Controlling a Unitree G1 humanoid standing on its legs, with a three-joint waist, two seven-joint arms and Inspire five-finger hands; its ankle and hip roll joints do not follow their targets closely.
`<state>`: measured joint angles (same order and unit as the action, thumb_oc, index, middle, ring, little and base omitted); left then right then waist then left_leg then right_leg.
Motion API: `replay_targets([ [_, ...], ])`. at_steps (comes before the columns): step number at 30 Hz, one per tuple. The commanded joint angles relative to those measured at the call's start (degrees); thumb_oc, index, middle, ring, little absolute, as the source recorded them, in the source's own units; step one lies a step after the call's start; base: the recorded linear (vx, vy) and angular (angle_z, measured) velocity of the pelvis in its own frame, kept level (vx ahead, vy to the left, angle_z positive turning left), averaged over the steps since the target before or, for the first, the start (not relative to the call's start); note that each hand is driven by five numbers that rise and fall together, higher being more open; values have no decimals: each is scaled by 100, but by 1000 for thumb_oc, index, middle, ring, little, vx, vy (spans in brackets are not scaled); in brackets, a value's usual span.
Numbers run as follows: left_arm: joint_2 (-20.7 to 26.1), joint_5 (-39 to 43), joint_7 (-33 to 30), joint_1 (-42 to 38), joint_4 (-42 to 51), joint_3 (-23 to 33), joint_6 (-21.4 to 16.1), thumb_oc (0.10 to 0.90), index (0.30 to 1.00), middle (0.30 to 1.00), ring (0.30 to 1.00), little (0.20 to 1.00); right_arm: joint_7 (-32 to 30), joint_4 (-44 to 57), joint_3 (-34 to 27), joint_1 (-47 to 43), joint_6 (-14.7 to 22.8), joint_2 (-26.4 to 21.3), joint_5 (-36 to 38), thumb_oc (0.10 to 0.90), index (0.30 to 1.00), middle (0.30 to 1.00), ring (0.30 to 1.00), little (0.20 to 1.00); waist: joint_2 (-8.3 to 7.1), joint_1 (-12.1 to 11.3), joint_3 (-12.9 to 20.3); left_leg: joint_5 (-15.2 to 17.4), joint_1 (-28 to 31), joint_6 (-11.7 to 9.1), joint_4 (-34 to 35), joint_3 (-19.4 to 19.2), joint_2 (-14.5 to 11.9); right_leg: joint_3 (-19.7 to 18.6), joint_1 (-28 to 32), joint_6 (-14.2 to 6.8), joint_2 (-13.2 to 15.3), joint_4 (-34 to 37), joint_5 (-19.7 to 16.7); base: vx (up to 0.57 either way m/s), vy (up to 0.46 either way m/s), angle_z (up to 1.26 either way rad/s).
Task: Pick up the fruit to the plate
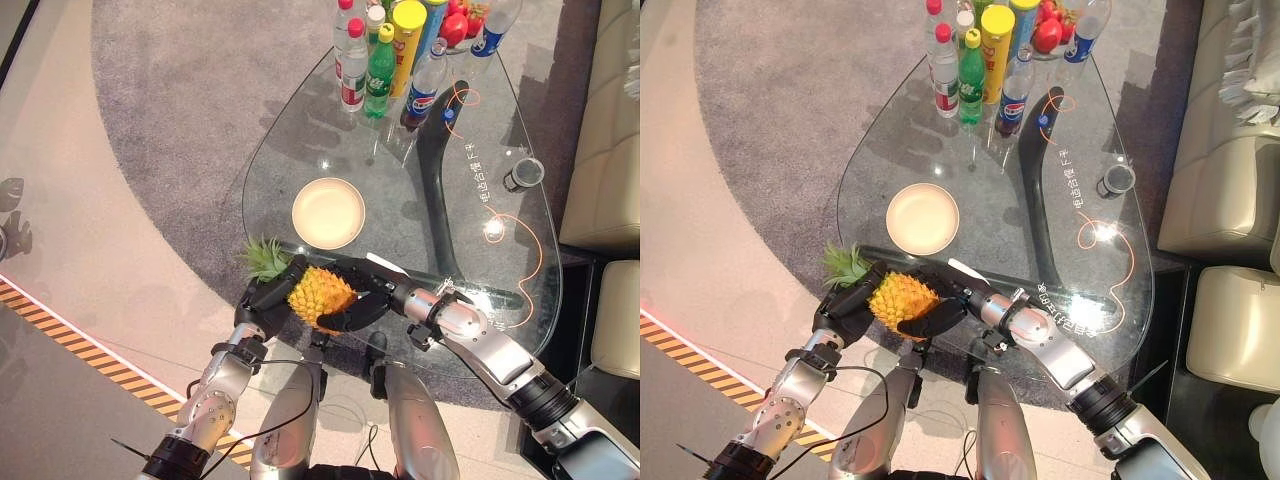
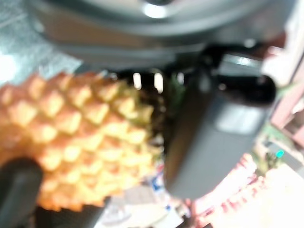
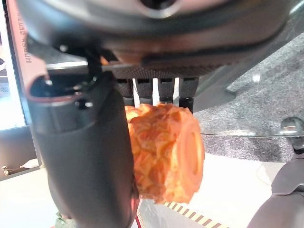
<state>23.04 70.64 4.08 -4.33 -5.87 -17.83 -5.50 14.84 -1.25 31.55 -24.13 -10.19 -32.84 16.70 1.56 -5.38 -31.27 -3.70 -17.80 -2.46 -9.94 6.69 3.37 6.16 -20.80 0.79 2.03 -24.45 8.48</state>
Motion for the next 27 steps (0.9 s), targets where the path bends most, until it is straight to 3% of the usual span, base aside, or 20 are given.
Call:
replay_targets([
  [1,-354,175,574,-344,856,-65,-187,100,300,300,300,200,548,1524,525,-386,610,709,297,100,300,300,300,200,-131,154,148,477,-9,232,-695,-77,302,-193,572,-165,-38,952,-601,0,0,0],
  [6,-398,157,592,-342,853,2,-199,100,300,300,300,200,230,1439,468,-343,543,687,41,100,300,300,300,200,-133,159,148,474,-3,233,-678,-106,291,-150,559,-169,-12,937,-597,0,0,0],
  [7,-402,145,587,-339,855,10,-198,100,300,300,300,200,194,1429,454,-332,528,683,-12,668,787,787,787,768,-132,161,148,474,-4,233,-676,-110,292,-145,553,-170,-10,934,-598,0,0,0],
  [8,-403,143,586,-339,855,11,-199,100,300,300,300,200,190,1428,452,-331,526,682,-17,800,900,900,900,900,-132,161,148,474,-4,233,-676,-111,292,-145,553,-171,-10,933,-598,0,0,0],
  [27,-458,63,564,-292,789,193,-168,100,300,300,300,200,-440,1318,79,-208,507,526,-561,800,900,900,900,900,-149,210,148,498,83,245,-630,-186,273,-132,607,-192,10,946,-597,0,0,0],
])
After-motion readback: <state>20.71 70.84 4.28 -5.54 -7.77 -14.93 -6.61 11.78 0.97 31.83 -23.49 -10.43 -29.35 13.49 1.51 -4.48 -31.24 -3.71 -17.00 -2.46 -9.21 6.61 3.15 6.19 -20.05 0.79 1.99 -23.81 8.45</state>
